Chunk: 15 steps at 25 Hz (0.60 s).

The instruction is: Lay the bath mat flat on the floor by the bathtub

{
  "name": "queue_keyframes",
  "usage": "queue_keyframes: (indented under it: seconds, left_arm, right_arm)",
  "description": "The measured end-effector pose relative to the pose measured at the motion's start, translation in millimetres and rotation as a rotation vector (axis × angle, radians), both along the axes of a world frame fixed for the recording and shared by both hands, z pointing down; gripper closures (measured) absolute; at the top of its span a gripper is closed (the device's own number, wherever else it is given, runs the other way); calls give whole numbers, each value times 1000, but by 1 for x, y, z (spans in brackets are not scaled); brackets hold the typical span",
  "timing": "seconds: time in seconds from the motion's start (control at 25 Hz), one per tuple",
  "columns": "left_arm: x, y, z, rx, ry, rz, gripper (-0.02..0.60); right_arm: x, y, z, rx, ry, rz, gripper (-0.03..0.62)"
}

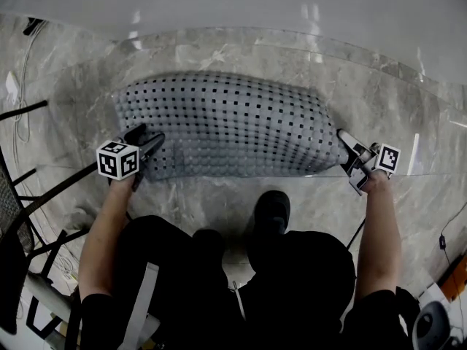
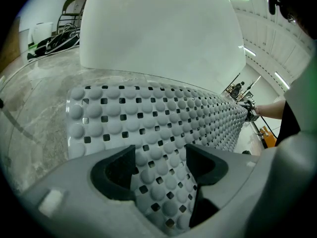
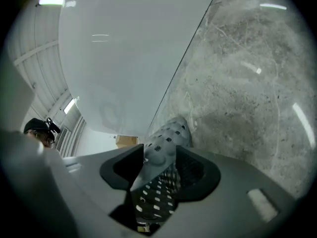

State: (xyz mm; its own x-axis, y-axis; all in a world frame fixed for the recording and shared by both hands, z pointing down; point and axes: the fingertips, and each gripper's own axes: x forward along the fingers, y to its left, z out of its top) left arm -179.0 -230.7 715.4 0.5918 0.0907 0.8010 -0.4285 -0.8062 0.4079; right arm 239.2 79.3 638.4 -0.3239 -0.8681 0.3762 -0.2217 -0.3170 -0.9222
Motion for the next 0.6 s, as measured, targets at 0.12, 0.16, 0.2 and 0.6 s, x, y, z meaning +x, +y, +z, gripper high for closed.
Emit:
queue_keyframes:
  seconds: [0.12, 0.16, 0.2, 0.6]
  left_arm:
    - [2, 0, 0, -1, -3, -5, 253]
    - [3, 1, 0, -3, -5, -6, 253]
    - [3, 1, -1, -3, -6, -4, 253]
    - [11, 9, 2, -7, -20, 36, 253]
  right_arm:
    - [-6, 7, -3, 16, -46, -28, 381]
    - [-8, 8, -7, 31, -58, -35, 368]
    - [-10, 9, -11, 46, -67, -43, 358]
    - [21, -15, -13, 128, 21, 36, 355]
